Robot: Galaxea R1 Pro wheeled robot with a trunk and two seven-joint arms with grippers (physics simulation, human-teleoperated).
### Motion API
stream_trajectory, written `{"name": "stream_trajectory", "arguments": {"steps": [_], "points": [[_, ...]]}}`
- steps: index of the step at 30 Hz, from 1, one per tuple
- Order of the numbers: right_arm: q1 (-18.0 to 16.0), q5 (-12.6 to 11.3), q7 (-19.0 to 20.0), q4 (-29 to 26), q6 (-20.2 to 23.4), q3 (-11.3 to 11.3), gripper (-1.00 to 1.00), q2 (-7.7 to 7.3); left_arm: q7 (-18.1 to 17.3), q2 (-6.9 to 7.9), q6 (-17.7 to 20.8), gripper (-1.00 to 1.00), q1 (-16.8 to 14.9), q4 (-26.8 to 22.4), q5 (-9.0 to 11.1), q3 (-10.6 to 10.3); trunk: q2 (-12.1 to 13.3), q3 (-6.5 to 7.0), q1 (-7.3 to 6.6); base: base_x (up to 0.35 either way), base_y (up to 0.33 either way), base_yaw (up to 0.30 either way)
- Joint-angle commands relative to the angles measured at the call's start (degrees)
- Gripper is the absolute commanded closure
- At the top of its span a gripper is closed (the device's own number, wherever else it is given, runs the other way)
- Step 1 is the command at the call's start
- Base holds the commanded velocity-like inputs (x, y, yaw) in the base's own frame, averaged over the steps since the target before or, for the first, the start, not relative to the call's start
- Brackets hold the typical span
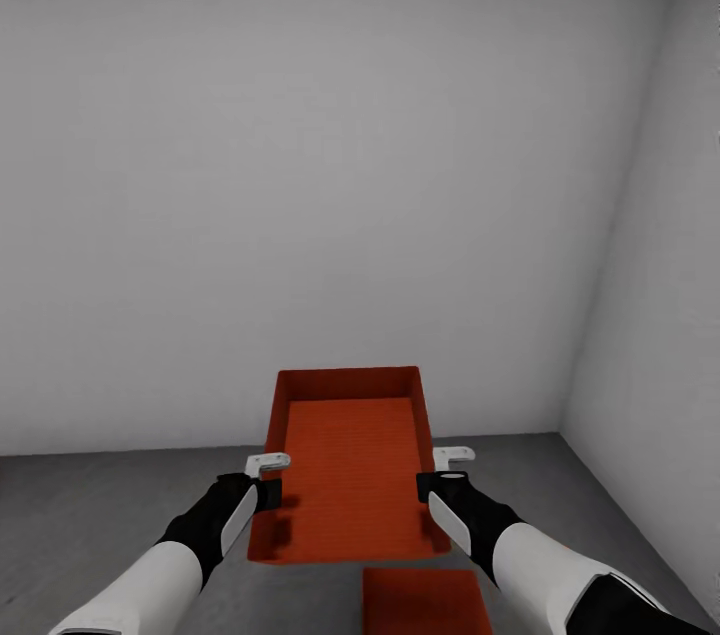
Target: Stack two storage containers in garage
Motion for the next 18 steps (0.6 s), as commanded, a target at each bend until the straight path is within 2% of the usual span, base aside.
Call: {"name": "stream_trajectory", "arguments": {"steps": [1,10,14,18], "points": [[-0.06,1.67,-2.67,-0.19,-1.38,-1.62,1.0,-0.87,1.56,0.07,0.47,1.0,0.03,-0.07,-1.07,1.19,-0.06,-0.03,0.04,0.109,-0.255,-0.001],[-0.06,1.66,-2.63,-0.19,-1.38,-1.62,1.0,-0.95,1.56,0.06,0.42,1.0,0.03,-0.07,-1.07,1.19,-0.06,-0.03,0.04,0.113,-0.256,-0.006],[-0.06,1.73,-2.67,-0.19,-1.36,-1.63,1.0,-0.94,1.56,0.05,0.13,1.0,0.03,-0.07,-1.07,1.12,-0.06,-0.03,0.04,0.133,-0.172,-0.171],[-0.06,1.7,-2.68,-0.19,-1.37,-1.65,1.0,-0.93,1.56,0.05,-0.03,1.0,0.03,-0.07,-1.07,1.1,-0.06,-0.03,0.04,0.038,-0.035,-0.243]]}}
